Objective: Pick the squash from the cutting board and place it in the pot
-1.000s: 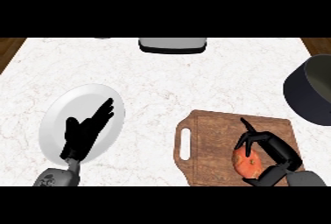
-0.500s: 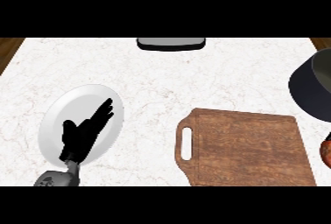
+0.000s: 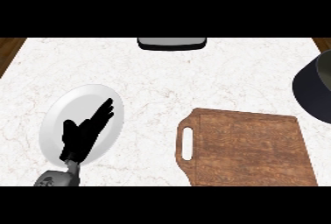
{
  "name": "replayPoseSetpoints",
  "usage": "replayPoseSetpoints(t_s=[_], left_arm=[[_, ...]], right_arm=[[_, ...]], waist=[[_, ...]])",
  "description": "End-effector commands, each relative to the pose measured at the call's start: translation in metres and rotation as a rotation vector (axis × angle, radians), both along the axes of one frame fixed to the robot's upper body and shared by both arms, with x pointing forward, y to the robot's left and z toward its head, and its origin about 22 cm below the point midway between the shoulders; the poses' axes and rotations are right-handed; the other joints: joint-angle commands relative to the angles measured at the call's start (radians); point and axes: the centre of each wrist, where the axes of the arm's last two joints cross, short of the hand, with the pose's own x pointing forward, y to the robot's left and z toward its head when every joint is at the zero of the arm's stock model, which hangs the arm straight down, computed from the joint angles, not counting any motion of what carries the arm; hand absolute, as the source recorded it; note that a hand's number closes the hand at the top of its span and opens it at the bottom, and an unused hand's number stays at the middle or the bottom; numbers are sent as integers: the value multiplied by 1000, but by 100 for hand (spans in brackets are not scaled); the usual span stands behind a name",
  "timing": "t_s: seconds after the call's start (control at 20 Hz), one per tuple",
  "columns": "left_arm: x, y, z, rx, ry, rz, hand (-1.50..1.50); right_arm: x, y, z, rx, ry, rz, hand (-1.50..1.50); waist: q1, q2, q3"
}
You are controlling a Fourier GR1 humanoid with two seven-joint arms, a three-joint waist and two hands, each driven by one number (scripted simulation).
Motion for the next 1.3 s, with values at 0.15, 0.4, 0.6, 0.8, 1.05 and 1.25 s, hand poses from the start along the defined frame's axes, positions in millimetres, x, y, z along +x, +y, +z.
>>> replayPoseSetpoints(t_s=[0.15, 0.4, 0.6, 0.8, 1.05, 1.25], left_arm=[[-2, -1, -5, 0, 18, -1, 0], [-1, -3, -4, -10, 31, -10, 0], [1, -3, -1, 28, 16, -11, 0], [1, 1, -3, 15, 20, -11, 0], [7, -6, -6, 22, 14, -32, 0], [10, -11, 1, 25, 12, -41, 0]], right_arm=[[-6, -23, 45, 50, -192, 156, 150], [-12, -31, 69, -47, -277, 178, 150], [-14, -37, 82, -95, -296, 190, 150], [-9, -36, 104, -161, -339, 219, 150], [-2, -32, 113, -272, -303, 270, 150], [7, -23, 98, -358, -274, 320, 150]], waist=[[11, 0, -1], [-1, -2, -4], [17, -2, -8], [31, -1, -11], [38, 3, -15], [48, 2, -15]])
